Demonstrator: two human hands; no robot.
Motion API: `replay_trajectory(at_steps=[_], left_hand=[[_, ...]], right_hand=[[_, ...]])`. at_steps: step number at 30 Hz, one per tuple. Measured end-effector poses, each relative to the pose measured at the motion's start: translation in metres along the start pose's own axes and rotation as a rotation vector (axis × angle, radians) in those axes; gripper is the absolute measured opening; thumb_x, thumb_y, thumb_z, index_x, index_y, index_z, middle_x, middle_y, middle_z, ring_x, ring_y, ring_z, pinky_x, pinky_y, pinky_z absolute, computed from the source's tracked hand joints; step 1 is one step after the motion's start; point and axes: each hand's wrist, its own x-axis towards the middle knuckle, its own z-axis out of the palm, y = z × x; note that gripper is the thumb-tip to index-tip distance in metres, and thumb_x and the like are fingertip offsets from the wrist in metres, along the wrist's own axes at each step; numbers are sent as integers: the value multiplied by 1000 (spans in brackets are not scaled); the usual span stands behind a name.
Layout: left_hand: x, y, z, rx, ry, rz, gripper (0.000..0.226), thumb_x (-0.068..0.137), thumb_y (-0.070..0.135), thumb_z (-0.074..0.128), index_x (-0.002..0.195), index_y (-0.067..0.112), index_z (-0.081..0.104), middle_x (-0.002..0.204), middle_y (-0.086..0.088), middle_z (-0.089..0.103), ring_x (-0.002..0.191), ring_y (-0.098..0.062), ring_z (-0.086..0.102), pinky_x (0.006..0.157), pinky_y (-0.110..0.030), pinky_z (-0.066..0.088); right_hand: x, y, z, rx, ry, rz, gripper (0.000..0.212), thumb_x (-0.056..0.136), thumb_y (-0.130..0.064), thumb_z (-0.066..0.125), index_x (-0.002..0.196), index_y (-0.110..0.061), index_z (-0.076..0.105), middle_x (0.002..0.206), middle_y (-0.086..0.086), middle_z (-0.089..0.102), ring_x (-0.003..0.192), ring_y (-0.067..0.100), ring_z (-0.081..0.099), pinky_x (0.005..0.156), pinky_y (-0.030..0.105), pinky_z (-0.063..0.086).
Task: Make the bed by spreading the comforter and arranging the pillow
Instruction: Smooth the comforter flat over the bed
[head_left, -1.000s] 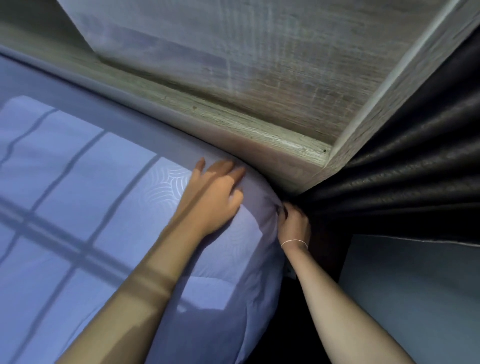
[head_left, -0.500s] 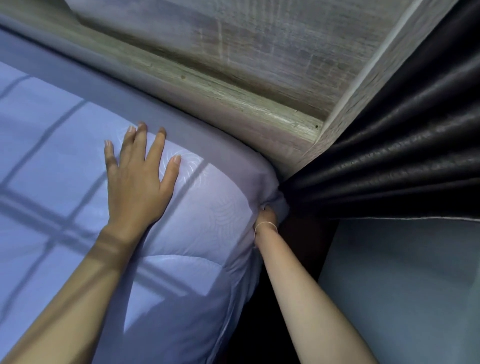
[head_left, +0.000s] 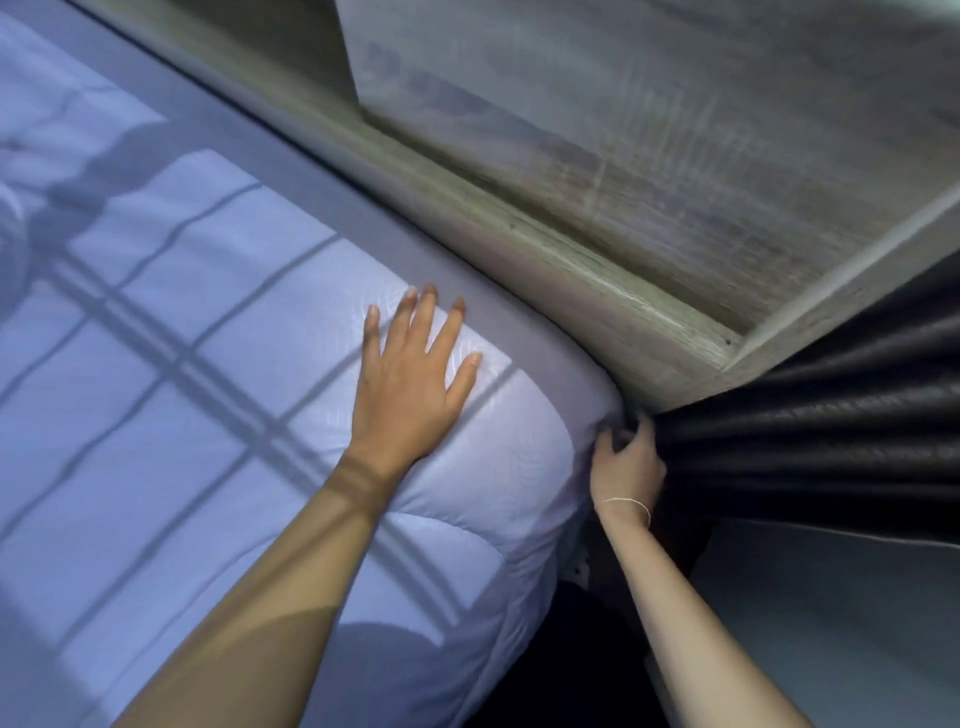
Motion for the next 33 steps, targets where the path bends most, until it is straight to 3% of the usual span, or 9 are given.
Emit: replay_trajectory(at_steps=[4, 9, 14, 18, 23, 26, 29, 31, 33], left_hand=[[-1, 1, 2, -18, 32, -12, 56, 96, 50, 29, 143, 23, 37, 152, -8, 32, 142, -25, 25, 117, -48, 10], [-1, 4, 4, -41, 12, 6, 58, 91, 53, 35, 139, 21, 46, 147, -12, 40, 139, -25, 32, 115, -51, 14], [-30, -10, -24, -234, 41, -67, 57, 97, 51, 24, 143, 20, 37, 153, -9, 31, 141, -21, 30, 116, -43, 21], [-74, -67, -46, -214, 116, -363, 54, 100, 46, 14, 143, 22, 36, 152, -7, 34, 138, -20, 35, 113, -42, 24], [-121, -156, -42, -125, 60, -803, 62, 100, 46, 8, 142, 15, 41, 148, -13, 39, 134, -28, 41, 109, -45, 23], [-174, -175, -16, -127, 15, -887, 64, 98, 51, 7, 144, 17, 36, 152, -8, 32, 139, -22, 31, 112, -45, 17], [-208, -169, 1, -92, 22, -766, 57, 99, 45, 20, 147, 15, 31, 155, -5, 26, 143, -20, 25, 114, -48, 23], [-211, -166, 3, -115, 61, -742, 56, 99, 42, 25, 147, 13, 30, 155, -6, 25, 143, -22, 26, 113, -49, 26], [-209, -166, 3, -118, 96, -755, 55, 100, 41, 22, 147, 13, 30, 155, -7, 25, 143, -23, 26, 112, -49, 27]], right_hand=[[-2, -6, -1, -110, 18, -181, 23, 92, -27, 55, 108, -16, 65, 104, 16, 70, 92, 40, 64, 70, 37, 47], [10, 12, -6, -480, -94, -233, 26, 95, -24, 49, 104, -10, 69, 98, 28, 68, 88, 47, 65, 71, 44, 52], [-14, -14, -36, -296, -85, -345, 49, 87, -42, 39, 110, -7, 63, 97, 29, 66, 88, 46, 64, 76, 46, 50], [-64, -85, -44, -37, -14, -697, 56, 85, -44, 38, 116, -4, 62, 106, 22, 63, 97, 34, 58, 78, 37, 44], [-113, -154, 17, -263, -206, -1319, 60, 94, -50, 33, 134, -9, 53, 140, 17, 49, 128, 31, 45, 106, 47, 29], [-73, -132, 35, -498, -84, -1313, 67, 93, -55, 36, 136, -5, 50, 141, 19, 48, 125, 35, 47, 101, 53, 35], [-43, -121, 19, -518, -29, -1031, 91, 87, -73, 23, 130, 4, 47, 132, 30, 51, 116, 47, 53, 98, 59, 39], [-58, -137, 17, -447, 0, -983, 78, 89, -64, 29, 125, 3, 47, 126, 32, 54, 113, 49, 54, 94, 62, 40], [-102, -166, 27, -455, -114, -1170, 61, 95, -46, 33, 129, 4, 45, 129, 31, 52, 117, 48, 52, 95, 60, 41]])
